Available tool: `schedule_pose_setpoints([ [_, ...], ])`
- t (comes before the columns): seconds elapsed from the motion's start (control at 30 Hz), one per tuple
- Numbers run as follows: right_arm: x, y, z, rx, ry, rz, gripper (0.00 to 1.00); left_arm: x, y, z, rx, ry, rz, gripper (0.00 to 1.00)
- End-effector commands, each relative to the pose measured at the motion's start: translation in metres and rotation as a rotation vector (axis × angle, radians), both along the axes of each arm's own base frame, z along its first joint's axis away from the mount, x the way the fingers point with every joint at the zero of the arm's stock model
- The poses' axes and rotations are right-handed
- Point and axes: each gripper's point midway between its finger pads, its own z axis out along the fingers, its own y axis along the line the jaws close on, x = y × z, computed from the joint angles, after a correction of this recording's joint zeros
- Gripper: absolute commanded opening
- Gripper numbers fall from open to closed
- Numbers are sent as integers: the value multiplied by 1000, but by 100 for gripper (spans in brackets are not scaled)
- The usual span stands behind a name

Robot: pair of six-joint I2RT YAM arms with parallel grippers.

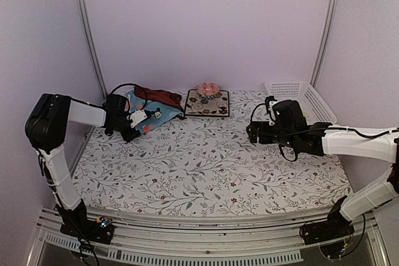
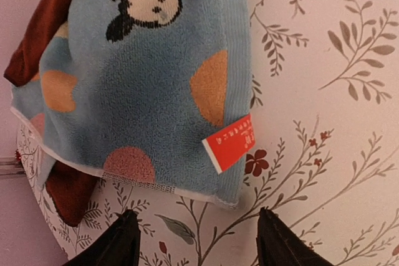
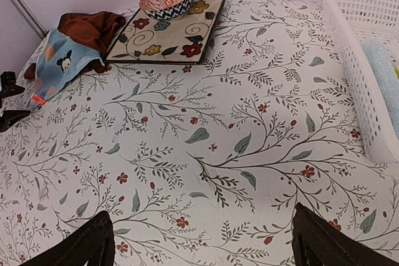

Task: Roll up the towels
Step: Pick up the towel from the towel pile.

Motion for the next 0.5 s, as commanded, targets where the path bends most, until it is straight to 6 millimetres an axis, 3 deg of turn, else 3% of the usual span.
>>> schedule_pose_setpoints([
  [0.0, 1, 8, 2, 4, -9, 23, 99, 9, 2, -14, 61, -4, -25, 65],
  [0.07, 1, 8, 1, 2, -8, 24, 99, 14, 1, -11, 66, -14, -32, 65],
  [0.1, 1, 8, 0, 1, -6, 25, 99, 12, 2, -26, 76, 15, -38, 65],
  [0.3, 1, 9, -2, -1, 0, 28, 99, 24, 1, -38, 121, 21, -46, 62],
  [0.37, 1, 9, -1, 0, -3, 26, 99, 27, 1, -41, 135, 26, -52, 56],
  [0.47, 1, 10, -1, -2, -3, 27, 99, 30, -1, -41, 142, 30, -66, 40],
])
